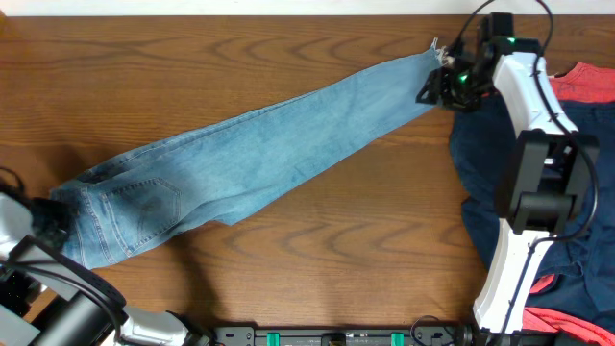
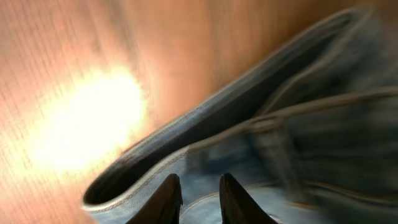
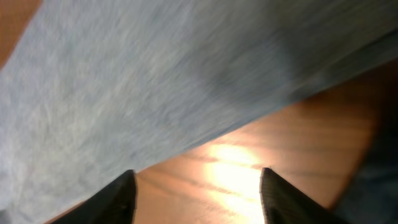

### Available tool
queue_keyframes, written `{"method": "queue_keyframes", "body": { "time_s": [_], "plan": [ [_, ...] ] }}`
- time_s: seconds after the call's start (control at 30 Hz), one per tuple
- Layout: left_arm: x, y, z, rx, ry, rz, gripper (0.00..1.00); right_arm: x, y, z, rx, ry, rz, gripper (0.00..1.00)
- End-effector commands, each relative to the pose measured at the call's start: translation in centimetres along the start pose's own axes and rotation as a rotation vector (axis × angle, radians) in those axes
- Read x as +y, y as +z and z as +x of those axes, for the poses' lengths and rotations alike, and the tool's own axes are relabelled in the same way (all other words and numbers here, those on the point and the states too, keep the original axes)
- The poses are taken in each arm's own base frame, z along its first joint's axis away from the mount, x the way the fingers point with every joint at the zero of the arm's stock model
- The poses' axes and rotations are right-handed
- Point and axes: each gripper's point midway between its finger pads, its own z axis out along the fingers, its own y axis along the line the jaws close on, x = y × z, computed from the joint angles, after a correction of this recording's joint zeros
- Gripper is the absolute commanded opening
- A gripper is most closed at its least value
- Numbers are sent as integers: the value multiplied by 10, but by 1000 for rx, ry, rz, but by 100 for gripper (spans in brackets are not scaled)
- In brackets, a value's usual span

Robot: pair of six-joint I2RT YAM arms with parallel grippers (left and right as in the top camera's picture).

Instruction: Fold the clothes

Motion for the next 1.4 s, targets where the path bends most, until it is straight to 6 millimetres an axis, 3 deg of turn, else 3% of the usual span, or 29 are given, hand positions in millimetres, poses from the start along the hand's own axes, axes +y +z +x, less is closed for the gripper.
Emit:
{"method": "queue_keyframes", "body": {
  "time_s": [0.0,0.07,0.13,0.23,0.33,0.47,0.6,0.77,1.0,1.13,1.3,1.37],
  "plan": [
    [-42,-13,20,128,76,230,27,30,10,15,60,-90,-32,67],
    [-38,-14,42,208,94,201,31,56,13,31,115,-138,-113,68],
    [-21,-10,56,243,110,98,38,83,16,49,173,-196,-191,69],
    [4,-6,59,230,97,-43,50,114,24,80,272,-243,-205,69],
    [13,-5,49,188,93,-95,58,150,33,120,388,-343,-217,69],
    [18,-3,37,130,97,-128,59,195,42,178,529,-454,-204,67],
    [16,-2,34,118,98,-122,51,229,54,230,618,-514,-124,65],
    [16,2,35,126,98,-127,51,262,72,273,637,-497,-49,76],
    [17,15,41,169,99,-135,52,311,105,305,551,-326,-45,79],
    [13,22,46,203,95,-111,52,326,124,315,511,-230,-66,80],
    [9,27,46,208,93,-97,46,333,141,307,444,-165,-98,75],
    [9,28,45,204,94,-94,38,340,147,300,407,-155,-127,65]
  ]
}}
